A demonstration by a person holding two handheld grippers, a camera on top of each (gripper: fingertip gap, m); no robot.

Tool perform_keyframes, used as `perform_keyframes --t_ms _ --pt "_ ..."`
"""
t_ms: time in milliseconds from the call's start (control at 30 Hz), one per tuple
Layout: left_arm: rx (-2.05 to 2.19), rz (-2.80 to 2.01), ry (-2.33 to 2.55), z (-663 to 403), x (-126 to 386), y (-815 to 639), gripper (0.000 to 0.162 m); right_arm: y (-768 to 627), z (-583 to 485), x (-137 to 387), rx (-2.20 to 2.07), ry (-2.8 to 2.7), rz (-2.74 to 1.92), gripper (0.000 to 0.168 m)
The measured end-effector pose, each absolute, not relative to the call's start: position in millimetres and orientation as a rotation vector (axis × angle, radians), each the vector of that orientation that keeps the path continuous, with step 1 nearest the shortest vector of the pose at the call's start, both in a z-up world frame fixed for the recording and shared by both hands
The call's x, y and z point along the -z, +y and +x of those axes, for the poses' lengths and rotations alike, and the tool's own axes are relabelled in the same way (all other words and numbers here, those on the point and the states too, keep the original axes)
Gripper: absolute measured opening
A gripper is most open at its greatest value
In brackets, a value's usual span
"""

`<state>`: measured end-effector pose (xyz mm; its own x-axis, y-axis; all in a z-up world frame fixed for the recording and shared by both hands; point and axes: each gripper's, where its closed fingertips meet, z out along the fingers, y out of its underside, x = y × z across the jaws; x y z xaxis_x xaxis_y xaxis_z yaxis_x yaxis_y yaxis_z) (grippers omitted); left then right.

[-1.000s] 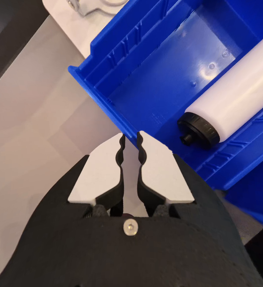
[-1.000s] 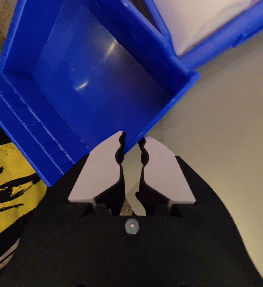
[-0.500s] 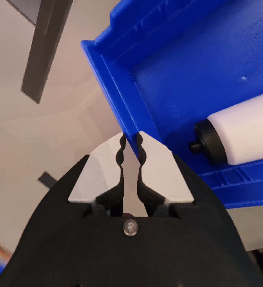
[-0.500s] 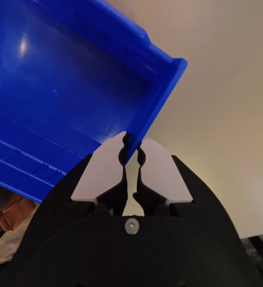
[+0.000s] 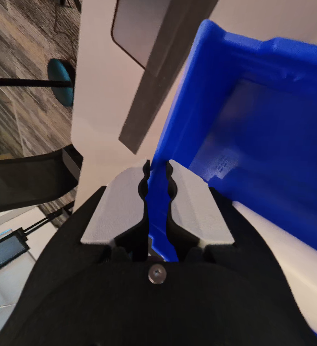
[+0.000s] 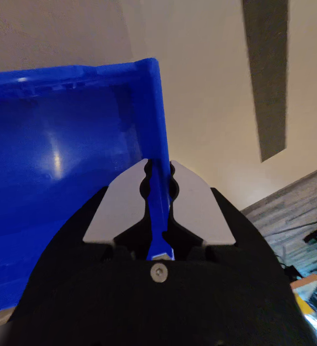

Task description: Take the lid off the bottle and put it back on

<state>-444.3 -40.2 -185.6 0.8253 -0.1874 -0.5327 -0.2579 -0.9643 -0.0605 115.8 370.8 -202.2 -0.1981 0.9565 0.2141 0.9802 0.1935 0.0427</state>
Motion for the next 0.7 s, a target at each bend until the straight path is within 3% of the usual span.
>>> perform_keyframes --t_ms 700 --pt "-0.925 -2.763 0.367 -502 188 24 0.021 496 -23 206 0.57 -2.24 -1.662 0.03"
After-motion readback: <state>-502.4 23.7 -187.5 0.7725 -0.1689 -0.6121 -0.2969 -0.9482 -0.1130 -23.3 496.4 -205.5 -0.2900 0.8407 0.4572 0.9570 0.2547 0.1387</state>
